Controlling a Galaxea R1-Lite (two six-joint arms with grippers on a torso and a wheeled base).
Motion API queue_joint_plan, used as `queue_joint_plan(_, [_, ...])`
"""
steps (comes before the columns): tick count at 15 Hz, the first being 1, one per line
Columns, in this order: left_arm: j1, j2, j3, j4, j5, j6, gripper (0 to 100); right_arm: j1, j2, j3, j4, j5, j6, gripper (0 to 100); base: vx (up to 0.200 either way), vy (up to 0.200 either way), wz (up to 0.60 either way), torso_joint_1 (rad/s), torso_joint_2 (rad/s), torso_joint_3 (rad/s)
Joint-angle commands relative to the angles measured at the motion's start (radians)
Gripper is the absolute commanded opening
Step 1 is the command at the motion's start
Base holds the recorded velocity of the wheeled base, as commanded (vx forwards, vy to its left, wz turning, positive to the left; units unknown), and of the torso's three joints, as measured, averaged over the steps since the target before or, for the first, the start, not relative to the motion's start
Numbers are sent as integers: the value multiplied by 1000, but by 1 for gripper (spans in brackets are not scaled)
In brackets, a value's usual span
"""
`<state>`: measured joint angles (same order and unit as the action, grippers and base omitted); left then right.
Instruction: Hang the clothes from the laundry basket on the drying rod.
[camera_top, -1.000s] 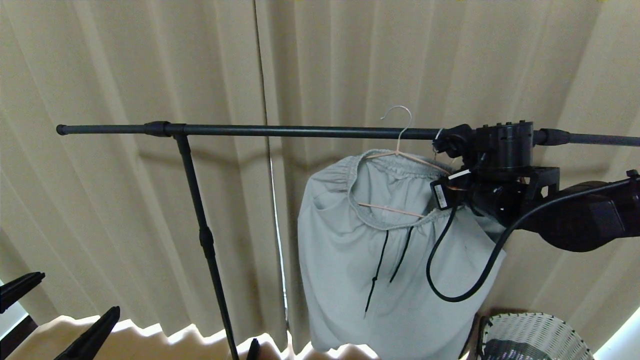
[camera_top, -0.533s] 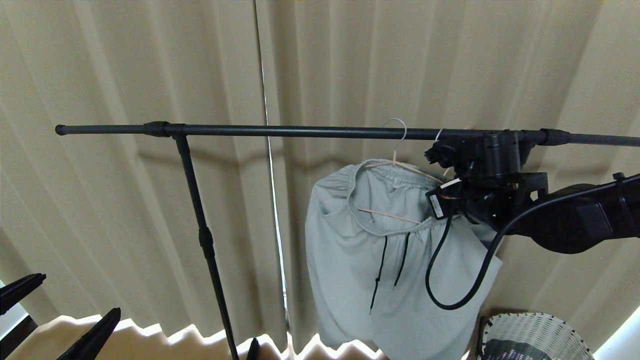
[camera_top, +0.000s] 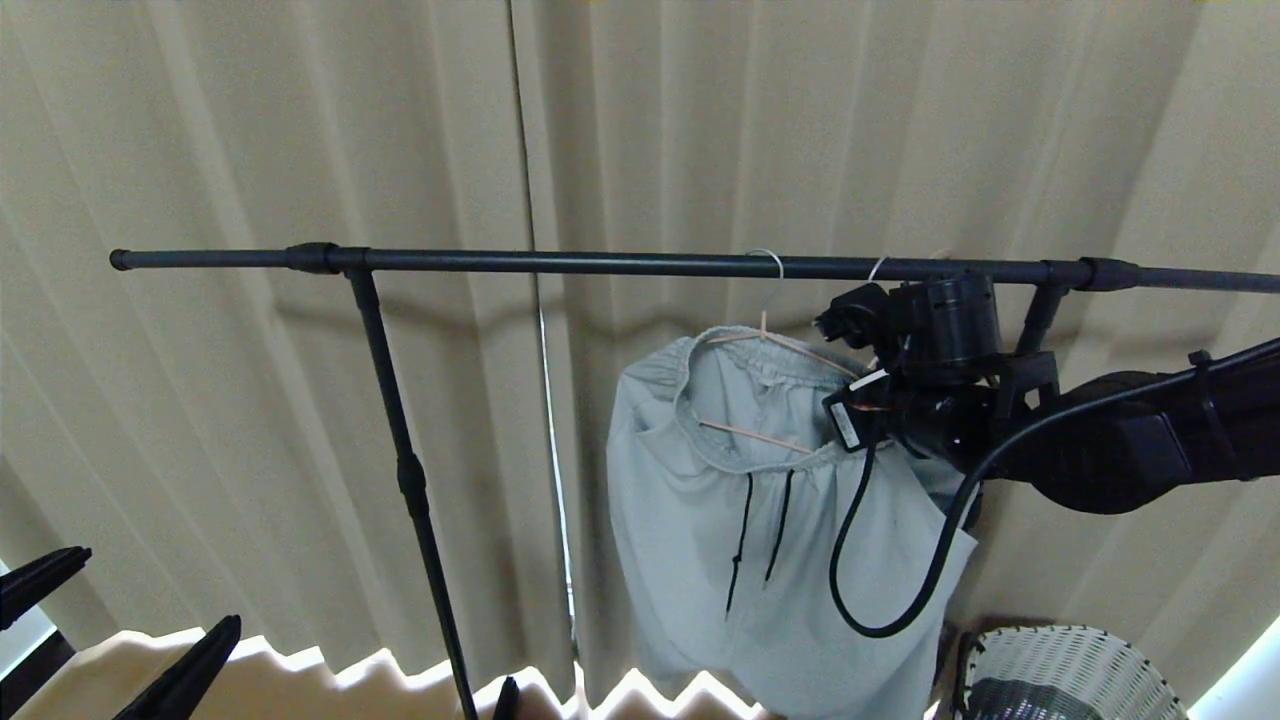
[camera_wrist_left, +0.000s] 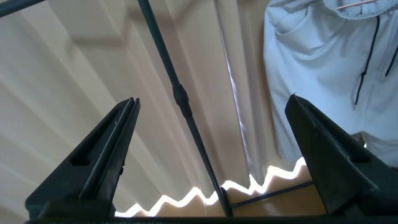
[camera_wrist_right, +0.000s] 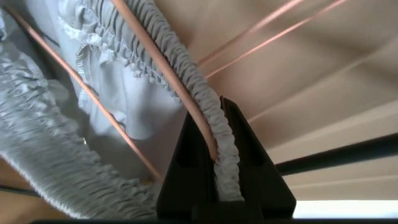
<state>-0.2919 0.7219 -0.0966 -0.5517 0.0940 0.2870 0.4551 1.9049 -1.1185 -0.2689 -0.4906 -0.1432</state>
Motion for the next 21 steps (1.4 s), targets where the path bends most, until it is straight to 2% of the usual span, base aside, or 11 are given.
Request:
queue_joint_plan(1, [0,1,0,-1,1,0,100,2,8,-3,0,1,1,0,0,0,0,0,0,0])
queue_joint_plan(2, [0,1,0,-1,0,0,100,2,8,6,-9,4,5,100,0,0,0,0,0,0])
queue_joint_plan(3, [-1,1,1,-1,0,0,100,2,6,9,-12,6,10,100,0,0,0,0,0,0])
queue_joint_plan(6, [0,2,1,-1,0,0,100,13,0,22,-30,35,109,100,0,0,0,0,0,0])
queue_joint_plan(7, [-1,2,3,-1,0,0,100,13,0,23,-35,38,113,100,0,0,0,0,0,0])
queue_joint_plan(8, [-1,2,3,-1,0,0,100,14,0,59,-105,80,126,100,0,0,0,0,0,0])
queue_joint_plan(11, [-1,2,5,-1,0,0,100,14,-1,126,-266,153,122,100,0,0,0,0,0,0])
queue_joint_plan(13, [-1,4,11,-1,0,0,100,14,0,148,-322,184,119,100,0,0,0,0,0,0])
queue_joint_plan(17, [-1,5,12,-1,-2,0,100,13,3,161,-332,188,125,100,0,0,0,0,0,0])
queue_joint_plan(21, [-1,4,12,-1,-2,0,100,14,-3,164,-357,310,123,100,0,0,0,0,0,0])
